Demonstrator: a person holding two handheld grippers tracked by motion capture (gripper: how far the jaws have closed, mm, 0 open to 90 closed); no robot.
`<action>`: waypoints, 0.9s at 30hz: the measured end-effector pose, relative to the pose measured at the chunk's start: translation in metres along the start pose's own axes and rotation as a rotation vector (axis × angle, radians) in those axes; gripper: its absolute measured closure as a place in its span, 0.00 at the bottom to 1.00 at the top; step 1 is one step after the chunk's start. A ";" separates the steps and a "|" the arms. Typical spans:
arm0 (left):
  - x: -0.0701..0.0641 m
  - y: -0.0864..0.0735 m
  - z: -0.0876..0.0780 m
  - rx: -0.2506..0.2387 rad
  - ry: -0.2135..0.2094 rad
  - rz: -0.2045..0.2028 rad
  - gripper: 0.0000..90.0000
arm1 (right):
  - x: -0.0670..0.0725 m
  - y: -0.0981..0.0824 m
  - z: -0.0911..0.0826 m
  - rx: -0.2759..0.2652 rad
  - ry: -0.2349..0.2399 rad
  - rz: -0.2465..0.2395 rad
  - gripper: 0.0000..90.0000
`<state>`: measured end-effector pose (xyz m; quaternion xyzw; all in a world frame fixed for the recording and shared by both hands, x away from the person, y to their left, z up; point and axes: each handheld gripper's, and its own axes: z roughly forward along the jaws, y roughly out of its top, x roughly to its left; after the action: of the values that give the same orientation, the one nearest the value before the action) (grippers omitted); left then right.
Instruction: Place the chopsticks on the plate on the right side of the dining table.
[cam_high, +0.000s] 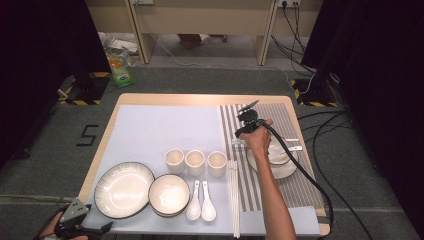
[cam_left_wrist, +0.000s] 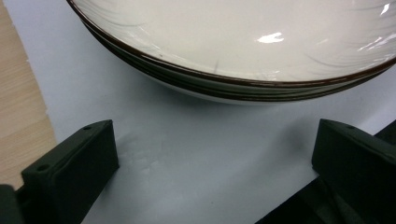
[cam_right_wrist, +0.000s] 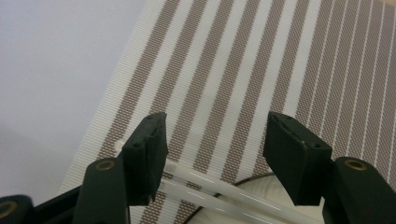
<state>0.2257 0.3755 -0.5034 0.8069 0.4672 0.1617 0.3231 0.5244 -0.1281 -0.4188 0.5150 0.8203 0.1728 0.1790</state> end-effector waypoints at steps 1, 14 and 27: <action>0.000 0.000 0.000 0.001 0.000 0.000 0.00 | -0.003 -0.001 0.001 0.006 0.001 0.016 0.44; 0.000 0.000 0.000 0.001 0.001 0.000 0.00 | -0.015 -0.011 0.006 0.040 0.001 0.041 0.44; 0.000 0.000 0.000 0.002 0.001 0.000 0.00 | -0.018 -0.014 -0.013 -0.018 0.010 0.008 0.42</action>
<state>0.2258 0.3753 -0.5033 0.8071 0.4677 0.1614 0.3222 0.5145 -0.1510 -0.4122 0.5158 0.8175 0.1833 0.1788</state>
